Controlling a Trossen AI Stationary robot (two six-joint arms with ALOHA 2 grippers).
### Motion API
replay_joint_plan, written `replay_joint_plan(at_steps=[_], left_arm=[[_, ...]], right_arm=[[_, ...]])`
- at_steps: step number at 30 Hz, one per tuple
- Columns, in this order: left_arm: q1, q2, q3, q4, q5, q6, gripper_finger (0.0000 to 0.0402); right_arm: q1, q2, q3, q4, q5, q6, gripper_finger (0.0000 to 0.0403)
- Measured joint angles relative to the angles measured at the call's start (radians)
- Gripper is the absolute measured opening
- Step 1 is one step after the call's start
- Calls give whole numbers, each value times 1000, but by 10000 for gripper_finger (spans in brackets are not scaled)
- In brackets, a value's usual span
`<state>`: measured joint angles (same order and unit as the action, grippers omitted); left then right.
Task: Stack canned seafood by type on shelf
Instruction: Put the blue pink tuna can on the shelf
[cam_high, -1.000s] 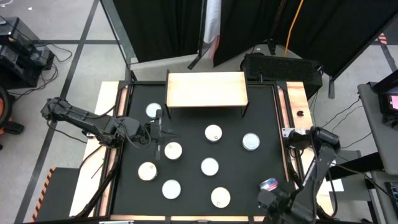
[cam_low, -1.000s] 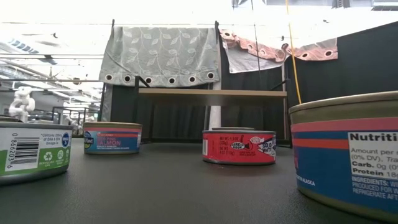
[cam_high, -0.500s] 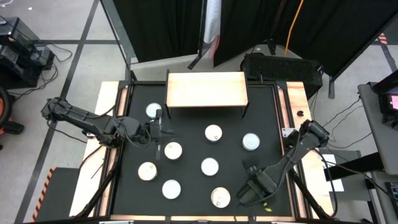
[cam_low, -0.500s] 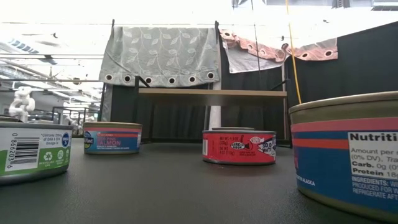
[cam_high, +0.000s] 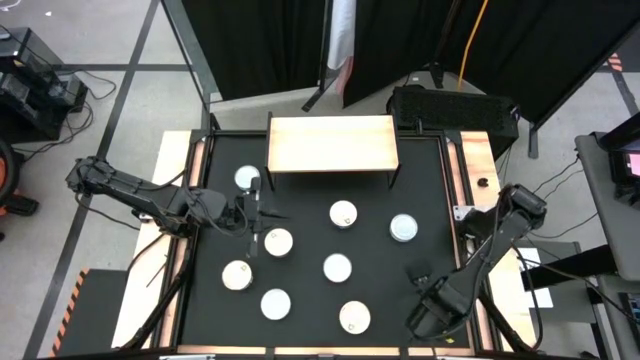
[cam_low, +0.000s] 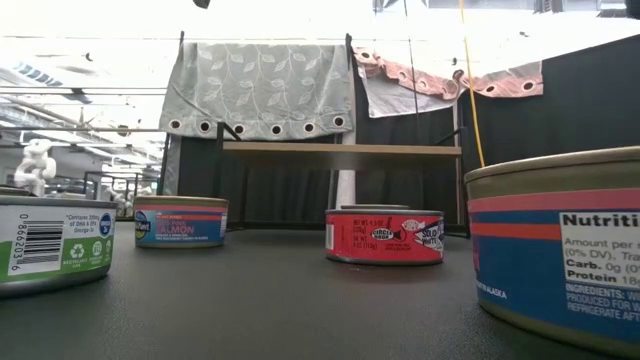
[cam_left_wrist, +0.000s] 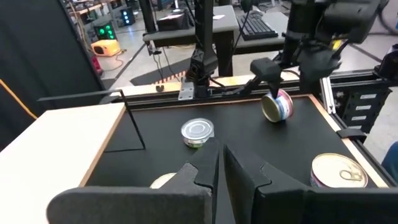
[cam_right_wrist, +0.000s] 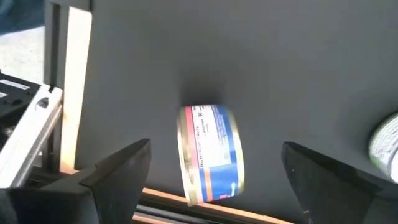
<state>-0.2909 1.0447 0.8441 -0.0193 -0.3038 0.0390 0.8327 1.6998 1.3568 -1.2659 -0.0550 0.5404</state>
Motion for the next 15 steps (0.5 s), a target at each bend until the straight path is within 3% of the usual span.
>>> replay_joint_plan(at_steps=[15], left_arm=[[0, 0, 0, 35, 0, 1, 29]], right_arm=[[18, -85, -287, 221, -53, 55, 353]])
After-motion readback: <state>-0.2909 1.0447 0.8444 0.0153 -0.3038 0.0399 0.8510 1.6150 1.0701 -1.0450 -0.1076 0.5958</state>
